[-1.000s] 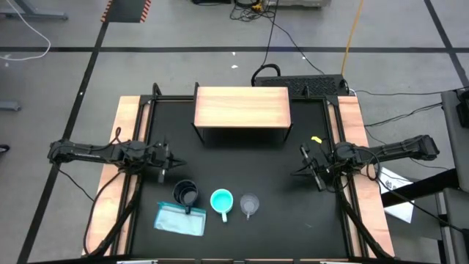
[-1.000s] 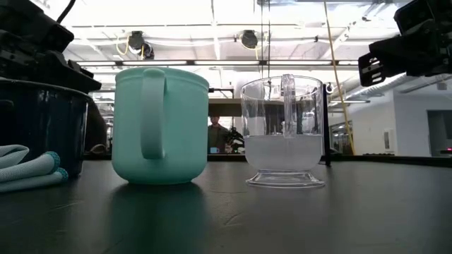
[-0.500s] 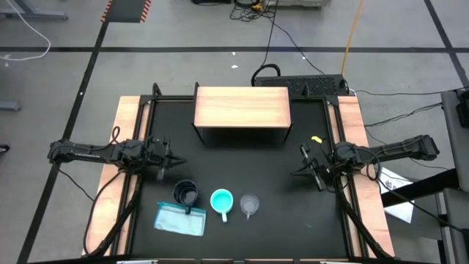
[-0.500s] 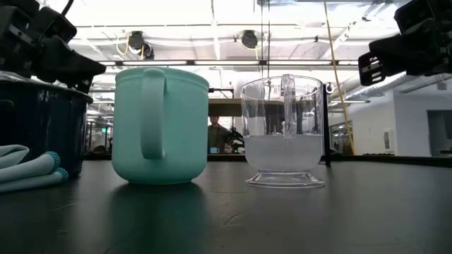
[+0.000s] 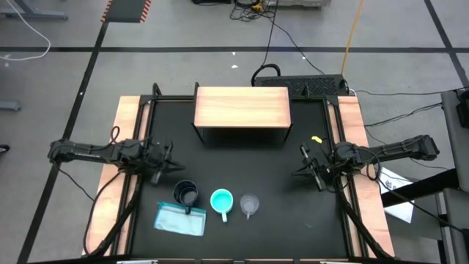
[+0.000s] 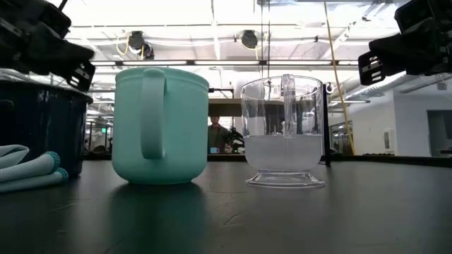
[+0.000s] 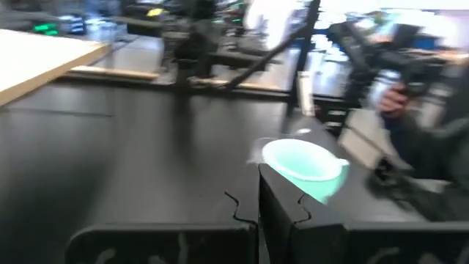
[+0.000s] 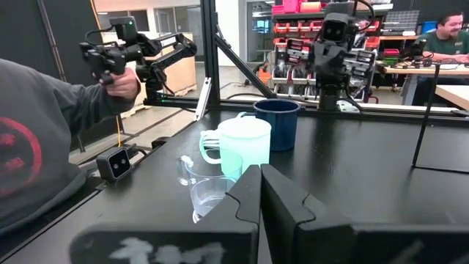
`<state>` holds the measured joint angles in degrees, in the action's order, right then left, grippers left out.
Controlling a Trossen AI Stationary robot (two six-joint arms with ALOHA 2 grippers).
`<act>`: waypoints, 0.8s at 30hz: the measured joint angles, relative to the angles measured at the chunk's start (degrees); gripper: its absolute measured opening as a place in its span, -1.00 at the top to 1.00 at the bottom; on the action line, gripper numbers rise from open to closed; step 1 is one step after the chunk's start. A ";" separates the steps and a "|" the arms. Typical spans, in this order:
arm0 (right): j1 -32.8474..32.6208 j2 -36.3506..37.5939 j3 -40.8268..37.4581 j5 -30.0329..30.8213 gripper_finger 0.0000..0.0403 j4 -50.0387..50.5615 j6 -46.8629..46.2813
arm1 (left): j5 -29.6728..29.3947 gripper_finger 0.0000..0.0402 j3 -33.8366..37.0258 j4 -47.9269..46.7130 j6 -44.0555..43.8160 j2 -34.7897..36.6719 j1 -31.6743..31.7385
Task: Stack small to large cups/mugs on shelf
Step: Put the dark blue mug on the shelf
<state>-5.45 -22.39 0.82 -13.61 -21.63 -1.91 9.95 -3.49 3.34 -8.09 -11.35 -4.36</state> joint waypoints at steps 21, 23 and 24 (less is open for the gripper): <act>0.00 0.00 0.00 0.00 1.00 0.02 0.00 | -0.39 1.00 -2.02 13.88 3.46 -4.42 -9.61; 0.00 0.00 -0.02 0.02 1.00 0.02 -0.02 | -2.39 1.00 -3.76 12.13 3.90 -6.32 -10.08; 0.00 -0.02 -0.02 0.02 1.00 0.02 0.00 | -3.17 1.00 -4.92 10.90 3.90 -7.37 -10.31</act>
<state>-5.45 -22.41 0.80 -13.58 -21.61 -1.91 6.77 -8.41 14.23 -4.18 -18.72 -14.67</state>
